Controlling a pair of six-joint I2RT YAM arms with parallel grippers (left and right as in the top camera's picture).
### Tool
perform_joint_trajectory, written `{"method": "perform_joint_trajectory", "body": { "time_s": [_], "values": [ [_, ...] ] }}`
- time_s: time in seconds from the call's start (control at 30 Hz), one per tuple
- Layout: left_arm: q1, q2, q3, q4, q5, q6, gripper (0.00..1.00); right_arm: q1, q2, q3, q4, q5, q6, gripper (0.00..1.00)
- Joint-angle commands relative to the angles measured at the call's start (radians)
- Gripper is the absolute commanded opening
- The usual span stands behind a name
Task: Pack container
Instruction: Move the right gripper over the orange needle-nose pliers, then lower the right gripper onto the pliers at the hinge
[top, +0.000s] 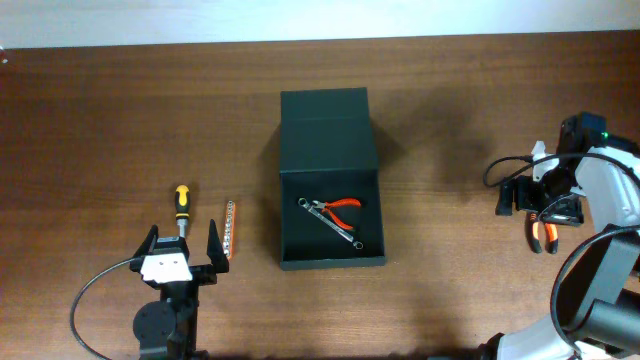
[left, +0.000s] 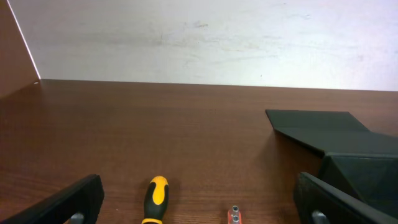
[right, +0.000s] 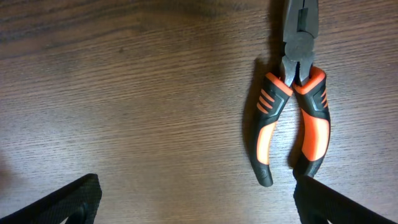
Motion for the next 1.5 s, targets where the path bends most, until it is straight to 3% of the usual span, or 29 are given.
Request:
{"method": "perform_joint_trajectory", "body": {
  "time_s": [0.0,0.87,1.47],
  "values": [
    [0.007,-0.008,-0.007,0.003,0.009,0.012,0.99,-0.008,0.008,-0.008,0.016,-0.019,0.008,0.99],
    [0.007,-0.008,-0.007,0.003,0.009,0.012,0.99,-0.008,0.011,-0.009,0.074,0.034,0.008,0.99],
    [0.007,-0.008,-0.007,0.003,0.009,0.012,0.99,-0.008,0.129,-0.009,0.082,0.041,0.007,0.99]
  ]
}}
